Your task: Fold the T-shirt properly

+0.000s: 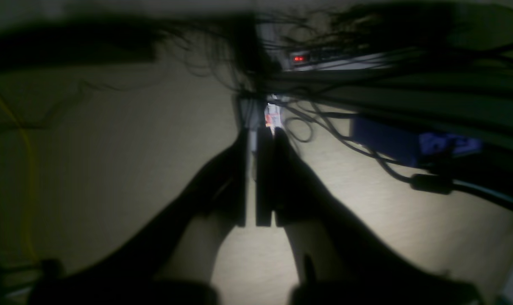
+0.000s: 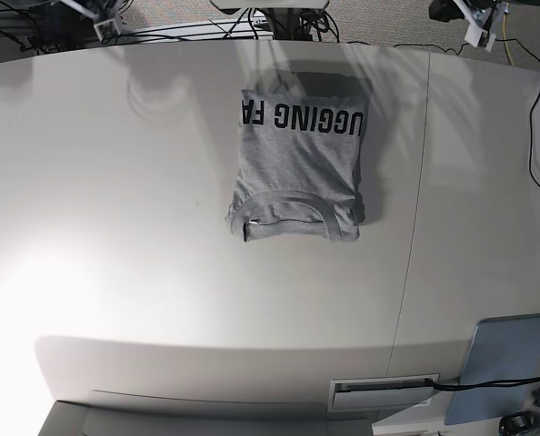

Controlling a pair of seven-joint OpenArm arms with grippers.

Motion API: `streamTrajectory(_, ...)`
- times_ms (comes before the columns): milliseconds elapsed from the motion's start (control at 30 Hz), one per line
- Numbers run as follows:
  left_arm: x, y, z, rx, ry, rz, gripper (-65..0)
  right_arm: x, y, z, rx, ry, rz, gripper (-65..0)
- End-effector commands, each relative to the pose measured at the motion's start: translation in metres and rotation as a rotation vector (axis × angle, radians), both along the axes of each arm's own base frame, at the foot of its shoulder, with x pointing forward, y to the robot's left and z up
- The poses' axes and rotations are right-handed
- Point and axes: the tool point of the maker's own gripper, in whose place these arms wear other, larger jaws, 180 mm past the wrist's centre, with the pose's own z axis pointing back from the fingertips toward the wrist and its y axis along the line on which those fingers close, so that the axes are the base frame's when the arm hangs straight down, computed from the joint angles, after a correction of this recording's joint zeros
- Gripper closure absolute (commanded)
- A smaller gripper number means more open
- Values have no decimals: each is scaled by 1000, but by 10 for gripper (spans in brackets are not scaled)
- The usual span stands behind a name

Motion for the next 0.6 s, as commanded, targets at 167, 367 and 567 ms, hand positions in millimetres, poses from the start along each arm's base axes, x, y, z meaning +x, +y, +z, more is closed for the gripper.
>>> streamTrajectory(167,-54,4,-45,-61,113,154,-60,-45,-25,-57,7,182,-39,0)
streamTrajectory(367,-105,-29,-113,-119,294,151,-117,-70,-36,-126,88,309,-141,0)
streamTrajectory(567,-98,-51,-164,-94,383,182,-117,-53,-30,-180,176,241,-280,0)
